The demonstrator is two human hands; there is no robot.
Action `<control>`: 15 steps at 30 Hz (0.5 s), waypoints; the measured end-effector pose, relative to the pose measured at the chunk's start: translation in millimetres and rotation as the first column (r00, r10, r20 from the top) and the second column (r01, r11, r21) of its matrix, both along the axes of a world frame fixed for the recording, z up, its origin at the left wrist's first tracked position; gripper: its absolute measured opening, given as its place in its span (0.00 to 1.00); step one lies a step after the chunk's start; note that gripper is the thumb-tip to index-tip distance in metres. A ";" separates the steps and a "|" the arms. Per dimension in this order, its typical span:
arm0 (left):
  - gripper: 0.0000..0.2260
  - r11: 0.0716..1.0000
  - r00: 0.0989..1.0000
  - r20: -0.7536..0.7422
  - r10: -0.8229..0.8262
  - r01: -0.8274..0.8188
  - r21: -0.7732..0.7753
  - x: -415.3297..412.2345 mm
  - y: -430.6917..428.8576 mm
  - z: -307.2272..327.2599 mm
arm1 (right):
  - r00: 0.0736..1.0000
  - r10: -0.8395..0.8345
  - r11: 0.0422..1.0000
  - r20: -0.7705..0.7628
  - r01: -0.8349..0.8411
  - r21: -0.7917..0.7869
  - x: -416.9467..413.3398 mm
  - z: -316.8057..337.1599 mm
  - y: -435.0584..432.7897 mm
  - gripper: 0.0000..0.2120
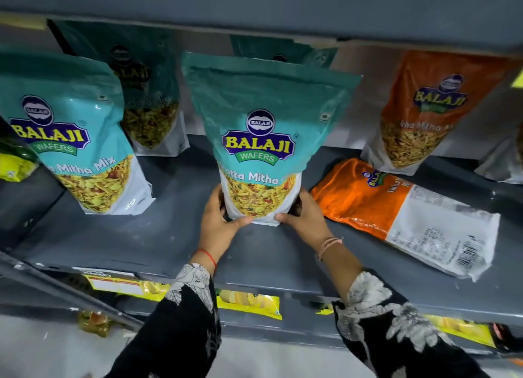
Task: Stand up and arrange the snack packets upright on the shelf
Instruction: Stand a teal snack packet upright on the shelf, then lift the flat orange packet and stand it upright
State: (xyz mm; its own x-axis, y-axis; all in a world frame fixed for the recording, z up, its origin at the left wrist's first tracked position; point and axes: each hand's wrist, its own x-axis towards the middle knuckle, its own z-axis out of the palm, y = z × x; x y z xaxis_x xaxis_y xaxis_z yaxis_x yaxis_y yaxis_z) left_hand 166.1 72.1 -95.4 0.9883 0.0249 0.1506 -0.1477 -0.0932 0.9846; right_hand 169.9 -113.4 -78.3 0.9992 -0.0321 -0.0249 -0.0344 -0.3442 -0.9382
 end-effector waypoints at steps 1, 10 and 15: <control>0.32 1.000 1.000 -0.013 0.003 -0.003 0.018 0.3 1.5 0.3 | 1.000 -0.001 0.999 0.003 0.001 0.037 -5.2 5.5 2.4 0.28; 0.19 0.920 0.927 -0.076 0.366 -0.349 0.177 -87.0 -69.1 22.8 | 0.953 -0.056 0.891 0.298 0.183 -0.416 -73.2 130.3 -118.9 0.34; 0.08 0.882 0.655 -0.648 -0.389 0.062 -0.467 -102.7 -211.6 46.9 | 0.919 0.204 0.791 -0.338 -0.359 -0.495 -101.8 234.3 -154.7 0.23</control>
